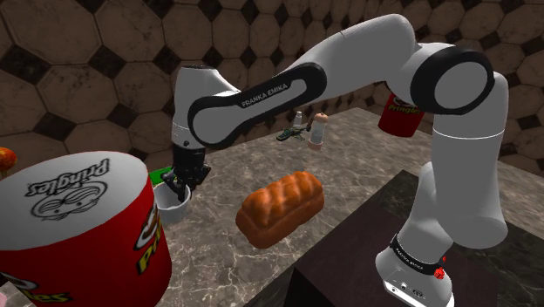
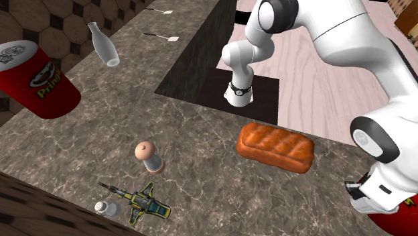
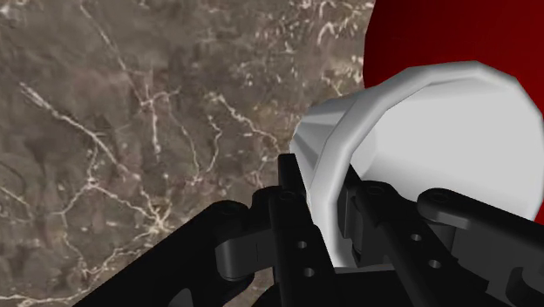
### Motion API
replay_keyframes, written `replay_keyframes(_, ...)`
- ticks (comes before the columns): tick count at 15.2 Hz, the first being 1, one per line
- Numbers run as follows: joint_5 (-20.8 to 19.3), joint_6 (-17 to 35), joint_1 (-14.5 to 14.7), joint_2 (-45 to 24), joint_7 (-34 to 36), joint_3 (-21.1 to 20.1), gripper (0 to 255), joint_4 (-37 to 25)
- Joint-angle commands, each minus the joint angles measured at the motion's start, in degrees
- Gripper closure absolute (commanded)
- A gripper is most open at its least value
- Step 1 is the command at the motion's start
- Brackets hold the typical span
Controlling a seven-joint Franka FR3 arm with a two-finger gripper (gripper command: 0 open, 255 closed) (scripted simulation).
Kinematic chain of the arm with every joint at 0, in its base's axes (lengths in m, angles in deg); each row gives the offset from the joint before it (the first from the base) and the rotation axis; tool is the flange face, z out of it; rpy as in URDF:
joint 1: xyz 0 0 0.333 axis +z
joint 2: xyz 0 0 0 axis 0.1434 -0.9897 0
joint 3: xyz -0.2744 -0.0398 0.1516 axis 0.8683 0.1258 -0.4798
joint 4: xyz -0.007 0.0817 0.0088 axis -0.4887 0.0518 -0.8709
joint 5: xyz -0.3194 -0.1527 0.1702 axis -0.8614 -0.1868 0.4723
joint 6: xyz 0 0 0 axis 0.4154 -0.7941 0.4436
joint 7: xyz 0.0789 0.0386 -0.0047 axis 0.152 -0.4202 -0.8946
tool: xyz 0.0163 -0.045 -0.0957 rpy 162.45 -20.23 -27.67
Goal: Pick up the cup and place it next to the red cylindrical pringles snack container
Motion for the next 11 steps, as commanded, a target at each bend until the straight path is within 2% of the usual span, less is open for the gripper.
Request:
replay_keyframes(1, 0.07, 1.40, -0.06, -0.49, -0.29, 0.02, 255, 0.88)
replay_keyframes(8, 0.13, 5.88, 0.04, -3.13, -0.86, 0.04, 255, 2.77)
replay_keyframes(11, 0.13, 5.88, 0.04, -3.13, -0.86, 0.04, 255, 2.77)
